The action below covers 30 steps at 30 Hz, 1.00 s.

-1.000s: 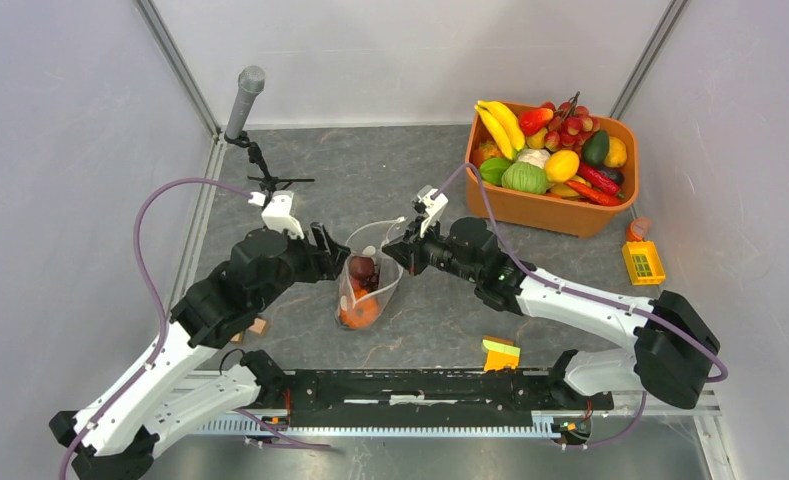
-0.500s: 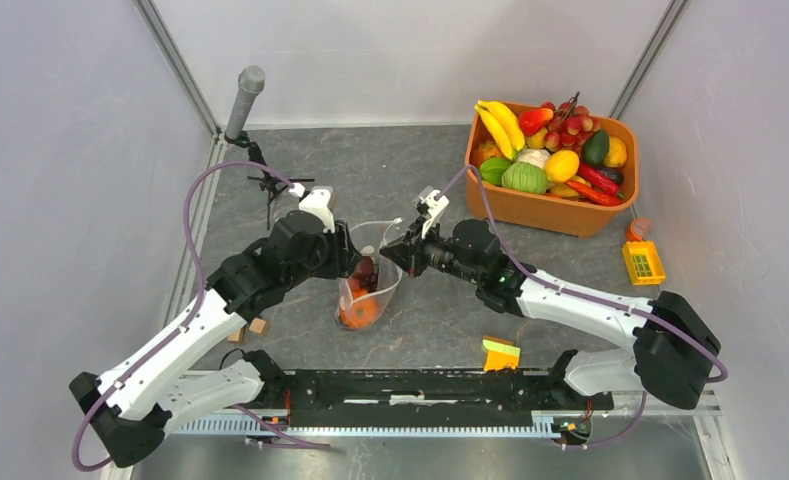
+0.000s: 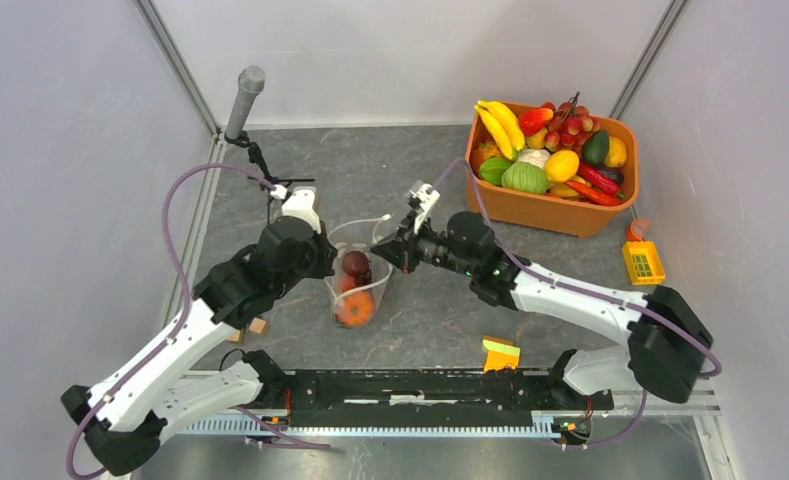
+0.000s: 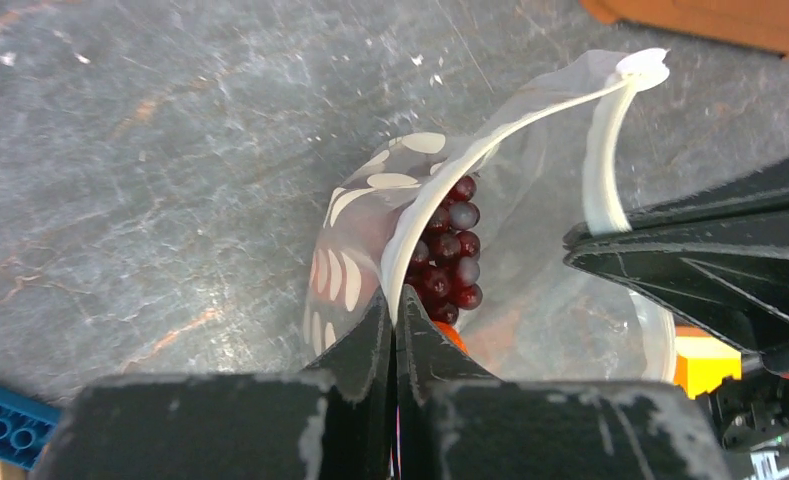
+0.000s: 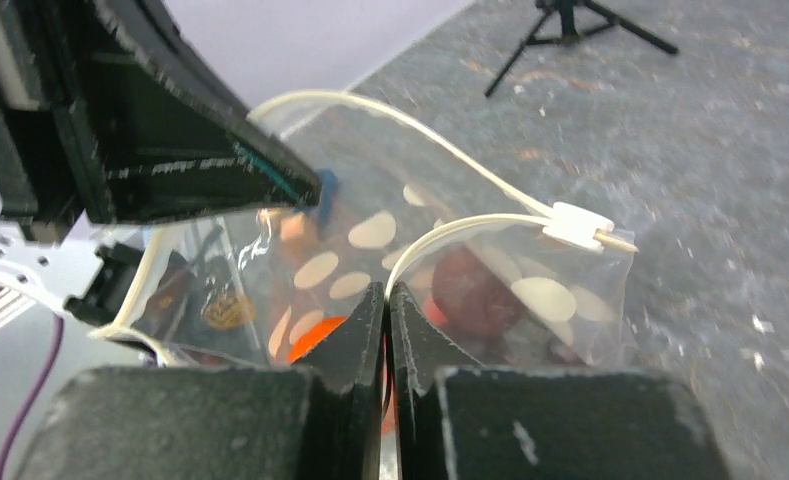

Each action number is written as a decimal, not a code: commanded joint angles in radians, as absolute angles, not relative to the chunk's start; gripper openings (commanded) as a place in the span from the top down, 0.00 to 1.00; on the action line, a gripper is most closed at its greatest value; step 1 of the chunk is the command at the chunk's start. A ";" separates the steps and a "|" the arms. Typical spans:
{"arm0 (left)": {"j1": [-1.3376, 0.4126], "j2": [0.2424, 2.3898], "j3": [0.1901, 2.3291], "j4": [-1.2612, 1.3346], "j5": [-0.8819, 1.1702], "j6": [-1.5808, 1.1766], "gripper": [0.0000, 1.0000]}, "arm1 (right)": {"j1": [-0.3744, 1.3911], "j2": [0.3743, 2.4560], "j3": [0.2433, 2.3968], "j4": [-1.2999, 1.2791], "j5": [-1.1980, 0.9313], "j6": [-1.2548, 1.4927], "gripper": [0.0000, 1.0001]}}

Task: Place the food in the zip-top bag and seal the zipper
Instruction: Adjust the zipper food storage bag at the center of the board, then pick up the fake fruit from the bin.

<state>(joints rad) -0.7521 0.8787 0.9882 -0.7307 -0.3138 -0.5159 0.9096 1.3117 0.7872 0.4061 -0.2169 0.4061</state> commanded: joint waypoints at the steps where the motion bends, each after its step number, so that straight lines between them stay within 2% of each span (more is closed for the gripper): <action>1: -0.747 0.762 1.047 -0.735 -0.449 -0.544 0.98 | 0.911 1.409 0.994 0.458 -0.339 0.404 0.93; 6: -0.747 0.728 1.101 -0.803 -0.491 -0.537 0.98 | 0.909 1.424 1.025 0.505 -0.362 0.418 0.92; 13: -0.747 0.789 1.003 -0.751 -0.424 -0.563 0.98 | 0.878 1.413 0.913 0.272 -0.091 0.360 0.88; 19: -0.747 0.846 0.921 -0.655 -0.363 -0.581 0.98 | 0.824 1.395 0.831 0.294 -0.142 0.394 0.87; 23: -0.747 0.859 0.919 -0.645 -0.361 -0.580 0.98 | 0.819 1.304 0.870 0.201 -0.064 0.304 0.75; 27: -0.747 0.835 0.914 -0.644 -0.358 -0.573 0.98 | 0.794 1.180 0.946 0.053 0.209 0.130 0.61; 30: -0.747 0.820 0.910 -0.636 -0.347 -0.568 0.98 | 0.689 1.128 1.010 0.003 0.325 0.066 0.53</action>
